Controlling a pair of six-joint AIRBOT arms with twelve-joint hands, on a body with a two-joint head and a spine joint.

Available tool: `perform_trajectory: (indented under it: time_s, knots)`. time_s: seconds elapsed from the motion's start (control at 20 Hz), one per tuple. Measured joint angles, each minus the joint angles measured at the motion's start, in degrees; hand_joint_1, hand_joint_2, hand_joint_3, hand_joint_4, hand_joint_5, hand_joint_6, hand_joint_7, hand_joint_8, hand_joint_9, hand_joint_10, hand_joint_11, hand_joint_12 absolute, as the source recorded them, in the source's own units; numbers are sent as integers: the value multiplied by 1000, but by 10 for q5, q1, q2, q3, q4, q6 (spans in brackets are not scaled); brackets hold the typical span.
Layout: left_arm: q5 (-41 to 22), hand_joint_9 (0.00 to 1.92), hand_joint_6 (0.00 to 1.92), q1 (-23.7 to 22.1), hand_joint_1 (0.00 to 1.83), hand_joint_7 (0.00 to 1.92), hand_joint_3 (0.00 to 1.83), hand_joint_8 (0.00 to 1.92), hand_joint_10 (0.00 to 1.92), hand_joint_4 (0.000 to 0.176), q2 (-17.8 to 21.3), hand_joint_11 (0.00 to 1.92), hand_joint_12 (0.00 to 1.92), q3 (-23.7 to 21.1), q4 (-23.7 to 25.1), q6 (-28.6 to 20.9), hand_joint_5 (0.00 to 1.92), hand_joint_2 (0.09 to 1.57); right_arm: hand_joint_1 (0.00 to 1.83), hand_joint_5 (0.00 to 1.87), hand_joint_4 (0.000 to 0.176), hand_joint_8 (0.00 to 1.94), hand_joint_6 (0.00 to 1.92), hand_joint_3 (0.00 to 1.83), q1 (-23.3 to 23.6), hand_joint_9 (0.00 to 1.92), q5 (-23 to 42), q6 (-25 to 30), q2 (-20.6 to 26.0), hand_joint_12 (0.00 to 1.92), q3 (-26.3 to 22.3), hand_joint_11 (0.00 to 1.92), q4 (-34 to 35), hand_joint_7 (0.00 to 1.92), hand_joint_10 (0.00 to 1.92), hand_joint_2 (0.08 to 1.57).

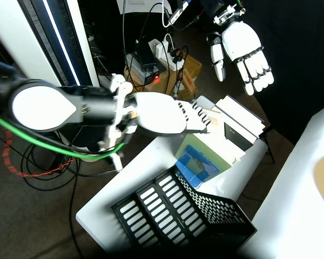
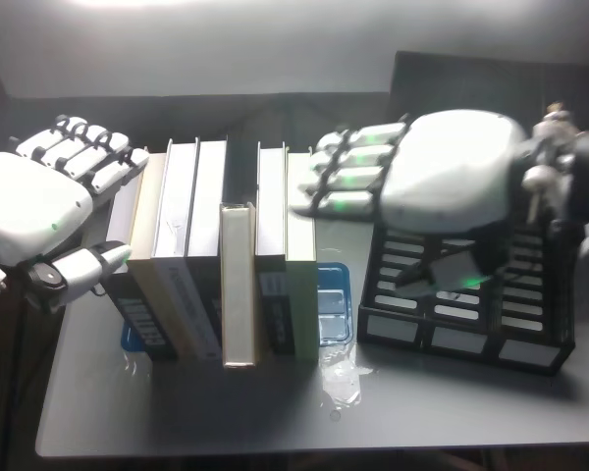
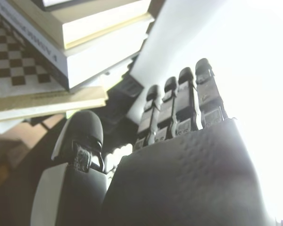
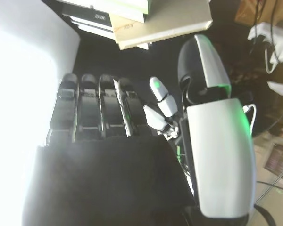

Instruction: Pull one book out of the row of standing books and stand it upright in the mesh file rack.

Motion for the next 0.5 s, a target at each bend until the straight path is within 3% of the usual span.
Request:
perform_trajectory:
  time_s: [0.05,0.2,0.25,0.3,0.5]
  knots:
    - [4,0,3,0,227,0,4,0,0,15,0,0,0,4,-5,0,43,1465,810,0,0,0,0,0,0,0,1,7,-16,0,7,0,-9,0,0,1105]
    - [8,0,2,0,203,0,4,0,0,19,1,0,0,6,-7,0,44,1473,788,0,0,0,0,0,4,0,4,9,-39,0,16,0,-24,0,0,1083]
    - [11,0,6,0,173,0,3,0,0,10,1,0,0,7,-5,0,55,1475,754,0,0,0,0,0,6,0,6,9,-46,0,21,0,-25,0,0,1102]
    - [13,0,2,0,157,0,2,0,0,14,1,0,0,8,-6,0,47,1474,776,0,0,0,0,0,6,0,4,9,-50,0,23,0,-28,0,0,1097]
    - [17,0,6,0,182,0,4,0,0,0,5,0,0,13,-10,1,61,1482,811,0,0,0,0,0,6,0,2,-9,-57,0,26,0,-23,0,0,1082]
